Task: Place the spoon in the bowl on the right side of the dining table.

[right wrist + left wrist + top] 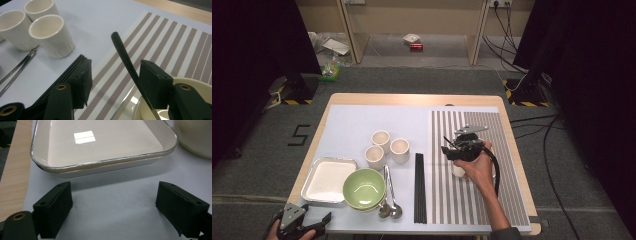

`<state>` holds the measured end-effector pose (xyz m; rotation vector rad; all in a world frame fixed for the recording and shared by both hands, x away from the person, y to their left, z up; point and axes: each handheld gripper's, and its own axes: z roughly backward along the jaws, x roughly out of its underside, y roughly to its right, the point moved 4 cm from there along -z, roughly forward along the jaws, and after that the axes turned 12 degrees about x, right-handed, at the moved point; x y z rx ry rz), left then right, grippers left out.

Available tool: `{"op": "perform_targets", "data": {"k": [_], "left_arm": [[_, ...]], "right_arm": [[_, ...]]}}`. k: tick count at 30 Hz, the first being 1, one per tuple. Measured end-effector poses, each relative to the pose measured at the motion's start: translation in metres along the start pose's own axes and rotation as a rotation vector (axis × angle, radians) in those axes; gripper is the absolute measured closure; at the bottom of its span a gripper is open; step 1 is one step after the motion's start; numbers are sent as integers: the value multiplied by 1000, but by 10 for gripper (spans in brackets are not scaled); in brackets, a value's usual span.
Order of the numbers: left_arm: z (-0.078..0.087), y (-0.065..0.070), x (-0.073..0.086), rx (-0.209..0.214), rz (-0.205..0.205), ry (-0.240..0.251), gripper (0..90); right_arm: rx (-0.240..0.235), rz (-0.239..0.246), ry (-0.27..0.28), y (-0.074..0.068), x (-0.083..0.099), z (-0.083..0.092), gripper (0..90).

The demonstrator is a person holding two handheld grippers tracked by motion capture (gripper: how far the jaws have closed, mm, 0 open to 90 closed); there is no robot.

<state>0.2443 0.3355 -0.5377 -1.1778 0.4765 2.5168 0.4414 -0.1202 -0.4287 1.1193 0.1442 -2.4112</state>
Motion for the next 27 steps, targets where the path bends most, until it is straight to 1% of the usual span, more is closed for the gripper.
{"op": "perform_targets", "data": {"k": [1,4,5,7,10,12,14,16,17,19,21,24,27], "left_arm": [[0,0,0,-2,-1,-3,126],[0,0,0,-1,-1,-3,126],[0,0,0,-1,-1,-3,126],[0,0,0,-2,-1,-3,126],[0,0,0,0,0,0,126],[0,0,0,0,0,1,126],[0,0,0,0,0,1,126],[0,0,0,0,0,1,126],[0,0,0,0,0,0,126],[0,0,0,0,0,0,126],[0,0,0,0,0,0,126],[0,0,0,-1,0,-2,126],[0,0,0,-1,0,-2,126]], "right_arm": [[4,-8,-4,1,0,1,442],[16,-13,-3,4,-1,-2,431],[19,-9,-10,4,-1,-7,425],[22,-6,-14,4,-2,-9,422],[18,-4,-25,1,-4,-15,423],[6,3,-37,-1,-4,-19,438],[0,7,-42,-2,-3,-19,441],[-10,19,-46,-3,-2,-17,458],[-19,16,-50,-5,-2,-15,466],[-43,23,-44,-7,0,-11,476],[-64,40,-42,-9,2,-5,487],[-92,66,-42,-13,8,3,486],[-110,77,-38,-15,14,10,488]]}}
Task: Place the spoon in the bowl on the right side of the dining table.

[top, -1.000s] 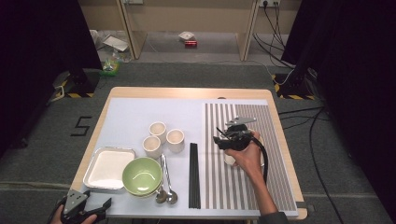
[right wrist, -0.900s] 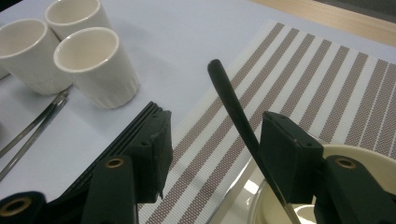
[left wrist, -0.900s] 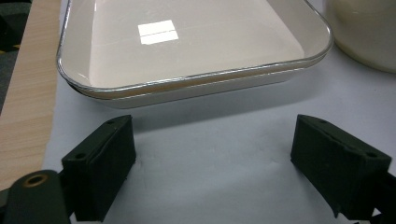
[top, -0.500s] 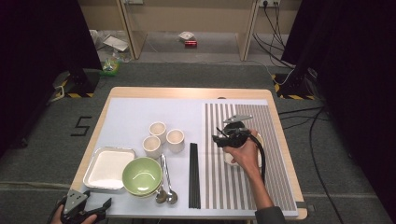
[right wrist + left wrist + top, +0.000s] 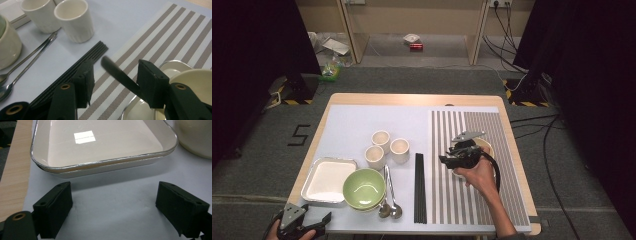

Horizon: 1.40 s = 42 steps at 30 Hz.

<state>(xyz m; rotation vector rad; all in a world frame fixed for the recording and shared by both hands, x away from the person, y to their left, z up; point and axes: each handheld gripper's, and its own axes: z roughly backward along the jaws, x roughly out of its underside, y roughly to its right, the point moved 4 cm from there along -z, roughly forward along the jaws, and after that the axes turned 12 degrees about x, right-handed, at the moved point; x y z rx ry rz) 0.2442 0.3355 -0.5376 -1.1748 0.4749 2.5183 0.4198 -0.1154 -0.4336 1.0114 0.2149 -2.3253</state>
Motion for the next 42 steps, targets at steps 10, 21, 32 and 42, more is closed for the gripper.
{"op": "perform_targets", "data": {"k": [10,21,32,42], "left_arm": [[0,0,0,0,0,-2,125],[0,0,0,0,0,0,125],[0,0,0,0,1,0,124],[0,0,0,-3,1,1,124]], "right_arm": [[-48,14,14,-5,14,21,502],[-62,38,22,-4,29,42,529],[-42,28,28,15,51,62,588],[-21,1,40,27,64,75,596]]}}
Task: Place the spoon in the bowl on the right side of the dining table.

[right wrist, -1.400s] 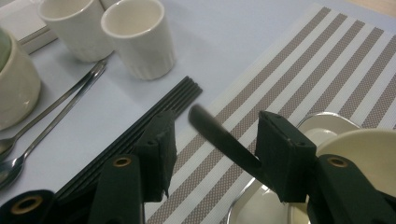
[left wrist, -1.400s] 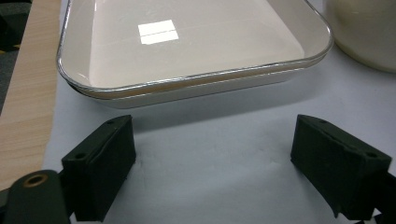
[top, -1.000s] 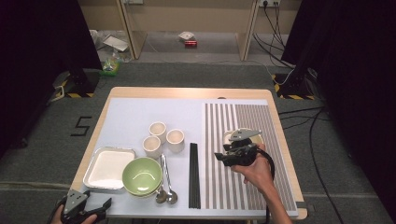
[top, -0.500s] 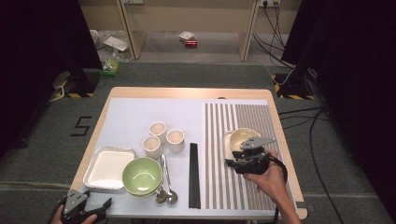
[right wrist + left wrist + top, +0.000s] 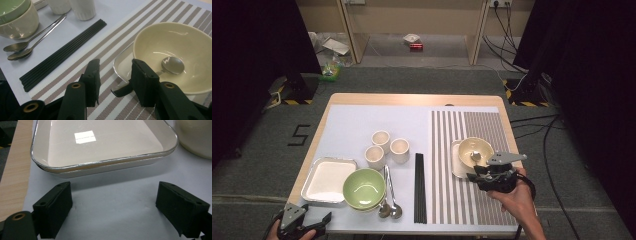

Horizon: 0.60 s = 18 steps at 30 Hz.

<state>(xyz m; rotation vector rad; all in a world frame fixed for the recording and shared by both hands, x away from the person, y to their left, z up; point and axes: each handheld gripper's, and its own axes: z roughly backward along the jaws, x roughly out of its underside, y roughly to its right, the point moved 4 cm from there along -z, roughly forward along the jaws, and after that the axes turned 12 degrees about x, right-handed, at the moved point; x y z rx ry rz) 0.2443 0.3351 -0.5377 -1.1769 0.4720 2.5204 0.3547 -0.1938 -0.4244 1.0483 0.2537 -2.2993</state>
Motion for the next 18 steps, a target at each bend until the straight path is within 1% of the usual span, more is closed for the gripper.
{"op": "perform_targets", "data": {"k": [1,10,12,15,18], "left_arm": [[0,0,0,0,0,0,124],[0,0,0,-2,0,-3,124],[0,0,0,-2,0,-2,124],[0,0,0,-2,0,-3,124],[0,0,0,-1,0,-1,124]], "right_arm": [[6,-6,3,3,2,2,595],[19,-27,15,11,8,7,578],[22,-28,14,11,9,9,548],[35,-59,24,11,8,10,490],[70,-76,24,14,7,11,440]]}}
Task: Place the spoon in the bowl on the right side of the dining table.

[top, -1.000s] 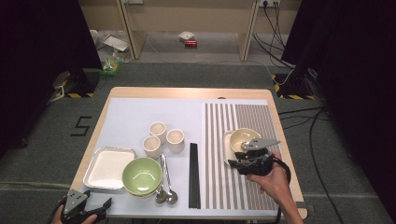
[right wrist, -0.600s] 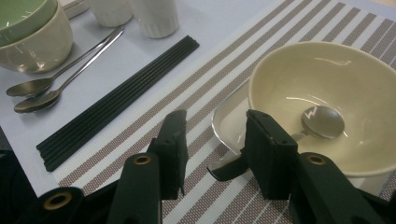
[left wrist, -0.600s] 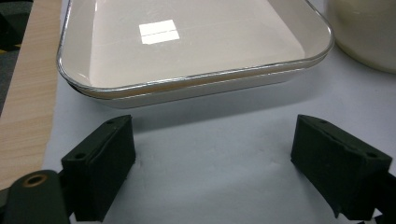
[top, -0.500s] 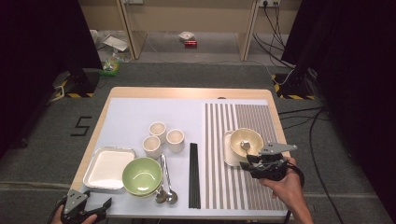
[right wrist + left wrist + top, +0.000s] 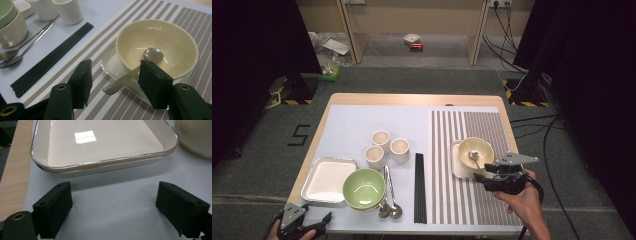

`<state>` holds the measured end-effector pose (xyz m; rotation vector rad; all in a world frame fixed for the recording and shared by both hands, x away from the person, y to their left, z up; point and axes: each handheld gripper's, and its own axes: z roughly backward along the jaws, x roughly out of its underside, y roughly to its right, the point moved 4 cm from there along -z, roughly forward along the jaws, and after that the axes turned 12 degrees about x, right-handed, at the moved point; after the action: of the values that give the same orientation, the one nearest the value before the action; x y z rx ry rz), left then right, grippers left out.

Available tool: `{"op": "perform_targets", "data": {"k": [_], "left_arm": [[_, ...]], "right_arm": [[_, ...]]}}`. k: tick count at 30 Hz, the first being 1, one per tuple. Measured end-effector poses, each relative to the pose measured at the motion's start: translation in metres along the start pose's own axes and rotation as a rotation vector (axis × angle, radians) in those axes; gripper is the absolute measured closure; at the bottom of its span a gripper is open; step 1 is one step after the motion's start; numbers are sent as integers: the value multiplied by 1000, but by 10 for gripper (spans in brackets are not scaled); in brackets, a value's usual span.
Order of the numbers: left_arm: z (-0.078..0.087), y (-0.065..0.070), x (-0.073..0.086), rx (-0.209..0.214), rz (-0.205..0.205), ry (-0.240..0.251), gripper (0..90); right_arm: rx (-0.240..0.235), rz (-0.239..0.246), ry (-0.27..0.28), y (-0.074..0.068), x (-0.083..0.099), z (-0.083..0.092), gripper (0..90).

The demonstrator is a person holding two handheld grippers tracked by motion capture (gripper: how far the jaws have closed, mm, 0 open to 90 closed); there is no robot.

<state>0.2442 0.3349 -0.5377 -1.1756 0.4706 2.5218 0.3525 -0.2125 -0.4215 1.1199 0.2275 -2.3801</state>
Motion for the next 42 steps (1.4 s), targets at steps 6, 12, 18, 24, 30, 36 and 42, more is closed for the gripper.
{"op": "perform_targets", "data": {"k": [6,12,18,24,30,36,42], "left_arm": [[0,0,0,0,0,0,124],[0,0,0,0,0,0,124],[0,0,0,-1,0,0,124],[0,0,0,-1,0,0,124],[0,0,0,-1,-1,-1,123],[0,0,0,-2,0,-1,123],[0,0,0,0,0,0,123]], "right_arm": [[37,-40,-5,4,1,0,389],[60,-46,-20,6,10,0,378],[69,-64,-36,6,24,-1,376],[81,-79,-43,6,34,-2,376],[75,-85,-61,3,40,-5,376],[67,-108,-71,-4,45,-6,377],[55,-97,-79,-17,47,-13,379]]}}
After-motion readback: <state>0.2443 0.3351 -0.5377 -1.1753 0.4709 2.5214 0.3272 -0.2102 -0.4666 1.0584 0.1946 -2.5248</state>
